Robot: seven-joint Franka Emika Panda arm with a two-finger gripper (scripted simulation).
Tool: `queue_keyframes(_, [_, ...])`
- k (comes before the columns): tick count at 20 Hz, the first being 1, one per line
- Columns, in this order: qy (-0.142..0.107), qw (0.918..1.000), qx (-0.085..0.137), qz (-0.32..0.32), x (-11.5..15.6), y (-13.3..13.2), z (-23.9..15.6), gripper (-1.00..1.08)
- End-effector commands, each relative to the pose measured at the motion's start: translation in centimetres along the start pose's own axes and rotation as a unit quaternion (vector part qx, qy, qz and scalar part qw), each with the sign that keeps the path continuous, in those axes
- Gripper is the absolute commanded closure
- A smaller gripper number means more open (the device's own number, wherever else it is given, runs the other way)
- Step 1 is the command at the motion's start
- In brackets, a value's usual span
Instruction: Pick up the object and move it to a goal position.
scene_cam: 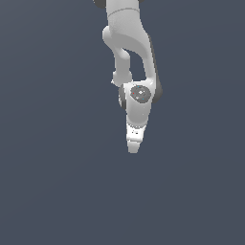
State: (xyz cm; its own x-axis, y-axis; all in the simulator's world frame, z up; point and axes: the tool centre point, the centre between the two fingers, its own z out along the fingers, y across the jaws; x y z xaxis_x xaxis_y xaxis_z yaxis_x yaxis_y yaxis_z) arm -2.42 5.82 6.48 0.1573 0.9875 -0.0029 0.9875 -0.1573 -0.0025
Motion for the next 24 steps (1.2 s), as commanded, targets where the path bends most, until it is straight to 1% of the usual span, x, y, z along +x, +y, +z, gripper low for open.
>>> queue_keyframes(1, [0.001,0.9999,-0.001,-0.014,0.1,0.0,0.2,-0.92])
queue_keyframes(10, [0.001,0.9998,-0.001,-0.021,0.2,-0.1,0.5,-0.92])
queue_keyframes(19, [0.001,0.9997,-0.001,-0.024,0.2,-0.2,4.3,-0.92])
queue_keyframes(24, [0.001,0.9997,-0.001,-0.024,0.2,-0.1,5.3,-0.92])
